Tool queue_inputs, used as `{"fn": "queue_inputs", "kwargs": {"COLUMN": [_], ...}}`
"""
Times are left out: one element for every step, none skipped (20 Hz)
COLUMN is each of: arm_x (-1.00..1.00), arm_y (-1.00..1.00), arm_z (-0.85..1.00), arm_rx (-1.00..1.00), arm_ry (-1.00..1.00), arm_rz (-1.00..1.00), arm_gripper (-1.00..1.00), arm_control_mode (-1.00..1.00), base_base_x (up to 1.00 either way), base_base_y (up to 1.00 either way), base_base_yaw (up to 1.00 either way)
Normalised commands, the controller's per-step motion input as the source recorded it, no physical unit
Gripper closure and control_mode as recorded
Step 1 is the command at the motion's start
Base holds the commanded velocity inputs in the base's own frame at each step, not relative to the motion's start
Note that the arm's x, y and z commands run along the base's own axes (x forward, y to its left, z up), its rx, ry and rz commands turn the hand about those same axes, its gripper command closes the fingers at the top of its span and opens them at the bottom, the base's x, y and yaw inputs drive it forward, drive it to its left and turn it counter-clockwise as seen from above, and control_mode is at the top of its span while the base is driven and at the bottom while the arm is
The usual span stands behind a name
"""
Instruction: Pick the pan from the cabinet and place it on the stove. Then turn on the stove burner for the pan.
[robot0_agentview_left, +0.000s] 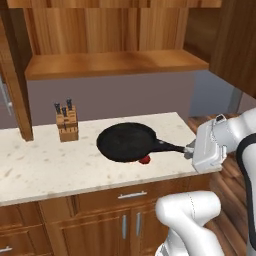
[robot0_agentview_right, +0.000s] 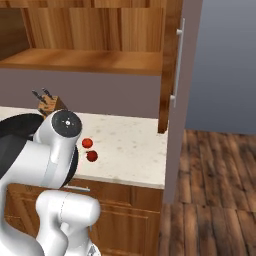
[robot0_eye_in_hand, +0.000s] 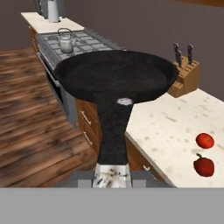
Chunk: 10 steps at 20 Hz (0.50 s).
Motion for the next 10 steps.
{"fn": "queue_inputs", "kwargs": {"arm_x": [0.00, 0.00, 0.00, 0.00, 0.00, 0.00, 0.00, 0.00, 0.00, 0.00], "arm_y": [0.00, 0.00, 0.00, 0.00, 0.00, 0.00, 0.00, 0.00, 0.00, 0.00], "arm_z": [0.00, 0.00, 0.00, 0.00, 0.00, 0.00, 0.00, 0.00, 0.00, 0.00], "arm_rx": [0.00, 0.00, 0.00, 0.00, 0.00, 0.00, 0.00, 0.00, 0.00, 0.00], "arm_ry": [0.00, 0.00, 0.00, 0.00, 0.00, 0.00, 0.00, 0.00, 0.00, 0.00], "arm_rz": [0.00, 0.00, 0.00, 0.00, 0.00, 0.00, 0.00, 0.00, 0.00, 0.00], "arm_gripper": [1.00, 1.00, 1.00, 1.00, 1.00, 1.00, 1.00, 1.00, 1.00, 1.00], "arm_control_mode": [1.00, 1.00, 1.00, 1.00, 1.00, 1.00, 1.00, 1.00, 1.00, 1.00], "base_base_x": [-0.42, -0.43, -0.41, -0.40, -0.40, -0.42, -0.45, -0.46, -0.45, -0.48], "base_base_y": [0.18, 0.17, 0.21, 0.23, 0.26, 0.26, 0.21, 0.23, 0.27, 0.28], "base_base_yaw": [0.00, 0.00, 0.00, 0.00, 0.00, 0.00, 0.00, 0.00, 0.00, 0.00]}}
